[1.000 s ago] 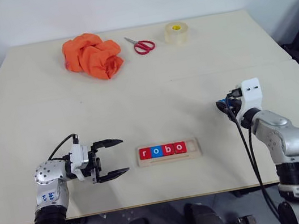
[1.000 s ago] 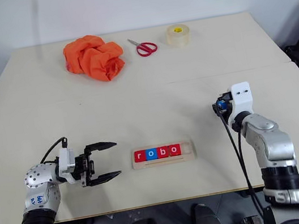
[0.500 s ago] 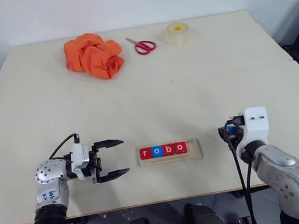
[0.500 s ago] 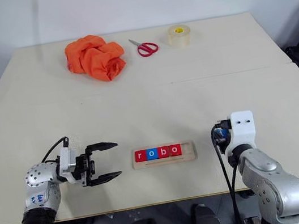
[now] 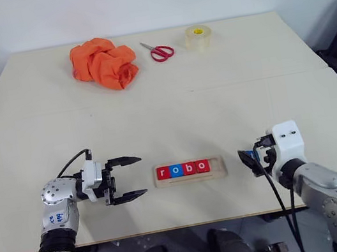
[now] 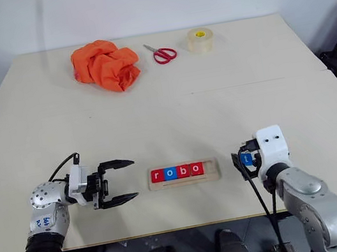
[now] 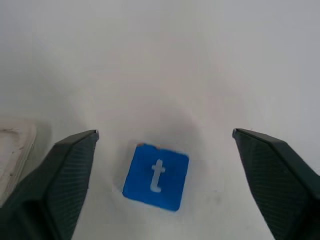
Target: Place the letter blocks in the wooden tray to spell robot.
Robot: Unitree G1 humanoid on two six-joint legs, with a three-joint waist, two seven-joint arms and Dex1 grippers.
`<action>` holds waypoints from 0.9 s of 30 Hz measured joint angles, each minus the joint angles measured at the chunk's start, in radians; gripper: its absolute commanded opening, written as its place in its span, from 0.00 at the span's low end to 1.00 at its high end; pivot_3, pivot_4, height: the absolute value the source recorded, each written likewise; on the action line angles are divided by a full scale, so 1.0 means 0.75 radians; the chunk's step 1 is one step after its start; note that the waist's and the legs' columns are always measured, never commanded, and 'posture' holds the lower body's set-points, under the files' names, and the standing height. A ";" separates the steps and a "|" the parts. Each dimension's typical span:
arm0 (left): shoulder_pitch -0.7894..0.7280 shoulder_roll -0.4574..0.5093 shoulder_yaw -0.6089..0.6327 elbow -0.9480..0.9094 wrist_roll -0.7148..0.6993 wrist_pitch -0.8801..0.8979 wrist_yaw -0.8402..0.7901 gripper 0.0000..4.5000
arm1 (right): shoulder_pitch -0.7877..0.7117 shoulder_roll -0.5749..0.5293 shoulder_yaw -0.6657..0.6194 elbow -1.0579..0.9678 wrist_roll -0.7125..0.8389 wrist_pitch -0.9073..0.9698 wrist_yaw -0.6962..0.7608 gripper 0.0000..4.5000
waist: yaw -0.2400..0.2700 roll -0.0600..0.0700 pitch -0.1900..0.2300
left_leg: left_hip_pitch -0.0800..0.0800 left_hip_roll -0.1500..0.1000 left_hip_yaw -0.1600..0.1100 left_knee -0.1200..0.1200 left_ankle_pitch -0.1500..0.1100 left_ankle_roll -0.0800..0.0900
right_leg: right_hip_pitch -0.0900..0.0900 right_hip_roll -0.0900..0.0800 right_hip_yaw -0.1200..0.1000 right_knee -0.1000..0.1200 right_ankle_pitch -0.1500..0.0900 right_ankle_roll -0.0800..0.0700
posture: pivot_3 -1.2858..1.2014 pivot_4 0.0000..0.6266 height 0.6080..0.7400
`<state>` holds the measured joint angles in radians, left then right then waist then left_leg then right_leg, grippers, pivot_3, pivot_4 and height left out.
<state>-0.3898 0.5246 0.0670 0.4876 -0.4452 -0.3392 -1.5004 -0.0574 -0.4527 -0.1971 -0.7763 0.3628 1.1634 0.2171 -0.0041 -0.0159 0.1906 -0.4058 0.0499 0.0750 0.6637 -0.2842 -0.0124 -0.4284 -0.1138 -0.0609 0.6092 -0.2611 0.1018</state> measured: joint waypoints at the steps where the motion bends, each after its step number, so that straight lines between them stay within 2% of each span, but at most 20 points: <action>1: 0.000 0.000 0.000 0.000 0.000 0.000 0.000 1.00 | -0.006 -0.058 0.003 0.002 0.013 -0.021 0.051 1.00 | 0.001 0.000 0.000 | 0.000 0.000 0.000 0.000 0.000 0.000 | 0.000 0.000 0.000 0.000 0.000 0.000 | 0.52 0.24 1.00; 7: 0.002 -0.007 -0.001 0.000 0.000 -0.003 0.001 1.00 | -0.030 -0.453 0.081 0.174 0.023 -0.259 0.420 1.00 | 0.003 -0.001 0.000 | 0.000 0.000 -0.001 0.000 0.000 0.000 | 0.001 0.000 -0.001 -0.002 0.000 0.001 | 0.52 0.24 1.00; 10: 0.013 -0.017 -0.001 -0.009 -0.001 -0.005 0.001 1.00 | -0.065 -0.649 0.166 0.336 0.000 -0.470 0.675 1.00 | 0.002 -0.001 0.000 | 0.000 0.000 0.000 0.000 0.000 0.000 | 0.002 0.000 -0.001 -0.003 0.001 0.001 | 0.52 0.24 1.00; 13: 0.046 -0.024 0.000 -0.032 -0.001 -0.005 0.005 1.00 | -0.160 -0.747 0.265 0.527 -0.043 -0.654 0.888 1.00 | -0.002 -0.001 0.001 | 0.000 0.000 0.001 0.000 0.000 0.000 | 0.001 0.000 0.000 -0.003 0.001 0.002 | 0.52 0.24 1.00; 17: 0.099 -0.028 0.006 -0.077 -0.001 -0.005 0.025 1.00 | -0.258 -0.780 0.391 0.733 -0.141 -0.852 1.058 1.00 | 0.002 -0.001 0.001 | 0.000 0.000 0.001 0.000 0.000 0.000 | 0.001 0.000 -0.001 -0.003 0.001 0.002 | 0.52 0.24 1.00; 20: 0.146 -0.026 0.016 -0.115 -0.001 -0.004 0.052 1.00 | -0.361 -0.781 0.488 0.900 -0.214 -0.973 1.174 0.87 | 0.002 -0.001 0.001 | 0.000 0.000 0.001 0.001 0.000 0.000 | 0.002 0.000 0.000 -0.003 0.001 0.002 | 0.52 0.24 1.00; 27: 0.198 -0.017 0.025 -0.175 -0.001 0.001 0.094 1.00 | -0.420 -0.762 0.519 0.981 -0.246 -1.021 1.260 0.35 | 0.004 -0.002 0.000 | 0.001 0.000 0.001 0.004 0.000 0.000 | 0.003 -0.001 0.000 -0.003 0.003 0.002 | 0.52 0.24 1.00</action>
<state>-0.2415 0.5121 0.0855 0.3561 -0.4460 -0.3383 -1.4296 -0.3722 -1.0243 0.1918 -0.0405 0.1785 0.3973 1.1622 -0.0011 -0.0174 0.1906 -0.4053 0.0498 0.0760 0.6663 -0.2843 -0.0124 -0.4262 -0.1147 -0.0611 0.6067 -0.2590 0.1034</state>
